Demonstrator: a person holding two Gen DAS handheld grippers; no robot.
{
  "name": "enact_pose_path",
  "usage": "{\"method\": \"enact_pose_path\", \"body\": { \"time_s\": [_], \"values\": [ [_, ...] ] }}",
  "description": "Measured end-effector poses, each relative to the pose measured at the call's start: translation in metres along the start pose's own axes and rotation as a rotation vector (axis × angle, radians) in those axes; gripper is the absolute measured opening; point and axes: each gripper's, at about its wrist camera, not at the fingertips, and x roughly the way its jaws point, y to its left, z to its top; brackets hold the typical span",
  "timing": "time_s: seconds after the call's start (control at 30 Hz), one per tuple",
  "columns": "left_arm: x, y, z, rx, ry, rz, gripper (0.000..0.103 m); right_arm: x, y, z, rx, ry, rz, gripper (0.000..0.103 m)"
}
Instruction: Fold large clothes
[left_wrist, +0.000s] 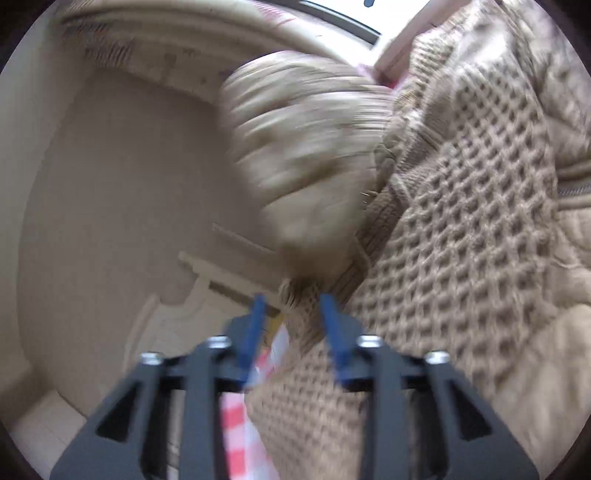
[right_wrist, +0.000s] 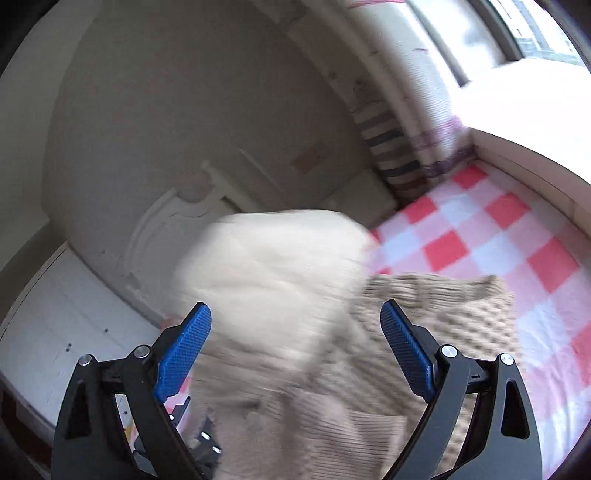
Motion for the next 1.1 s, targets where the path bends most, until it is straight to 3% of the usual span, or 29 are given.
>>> {"method": "enact_pose_path", "body": {
  "time_s": [0.07, 0.17, 0.2, 0.3, 0.33, 0.37, 0.43, 0.53, 0.63, 0.73, 0.77, 0.83, 0.93, 1.03, 1.1],
  "values": [
    [-0.01, 0.014, -0.008, -0.062, 0.015, -0.007, 0.069, 0.007, 0.017, 0.003, -0.036, 0.025, 0.036, 0.089],
    [-0.007, 0.045, -0.022, -0.231, 0.133, -0.119, 0.081, 0.021, 0.022, 0.01, -0.033, 0.059, 0.035, 0.089],
    [-0.004, 0.065, -0.026, -0.388, 0.204, -0.246, 0.082, 0.028, 0.019, 0.014, -0.013, 0.073, 0.024, 0.089],
    [0.0, 0.107, -0.034, -0.74, 0.29, -0.472, 0.091, 0.044, -0.003, 0.024, 0.12, 0.095, -0.043, 0.089],
    [0.004, 0.122, -0.039, -0.923, 0.328, -0.61, 0.099, 0.05, -0.012, 0.026, 0.174, 0.113, -0.024, 0.089],
    [0.008, 0.13, -0.042, -1.053, 0.346, -0.711, 0.1, 0.057, -0.019, 0.028, 0.231, 0.133, 0.011, 0.089],
    [0.018, 0.132, -0.045, -1.263, 0.401, -0.853, 0.1, 0.066, -0.025, 0.03, 0.305, 0.155, 0.035, 0.089],
    [0.033, 0.122, -0.044, -1.542, 0.487, -1.066, 0.1, 0.072, -0.014, 0.035, 0.294, 0.165, 0.018, 0.09],
    [0.042, 0.105, -0.027, -1.741, 0.505, -1.198, 0.1, 0.087, 0.011, 0.037, 0.19, 0.234, -0.088, 0.099],
    [0.06, 0.082, 0.004, -1.795, 0.503, -1.292, 0.1, 0.106, 0.027, 0.03, 0.052, 0.324, -0.224, 0.099],
    [0.067, 0.074, 0.012, -1.801, 0.507, -1.311, 0.1, 0.109, 0.028, 0.027, 0.029, 0.33, -0.234, 0.088],
    [0.079, 0.049, 0.029, -1.829, 0.538, -1.358, 0.1, 0.111, 0.025, 0.022, 0.016, 0.336, -0.209, 0.063],
    [0.088, 0.024, 0.047, -1.785, 0.562, -1.354, 0.1, 0.107, 0.019, 0.02, 0.044, 0.326, -0.127, 0.044],
    [0.087, 0.018, 0.067, -1.659, 0.537, -1.288, 0.1, 0.106, 0.017, 0.024, 0.084, 0.341, -0.031, 0.043],
    [0.09, 0.02, 0.076, -1.645, 0.521, -1.271, 0.1, 0.107, 0.013, 0.028, 0.121, 0.336, 0.003, 0.043]
  ]
}}
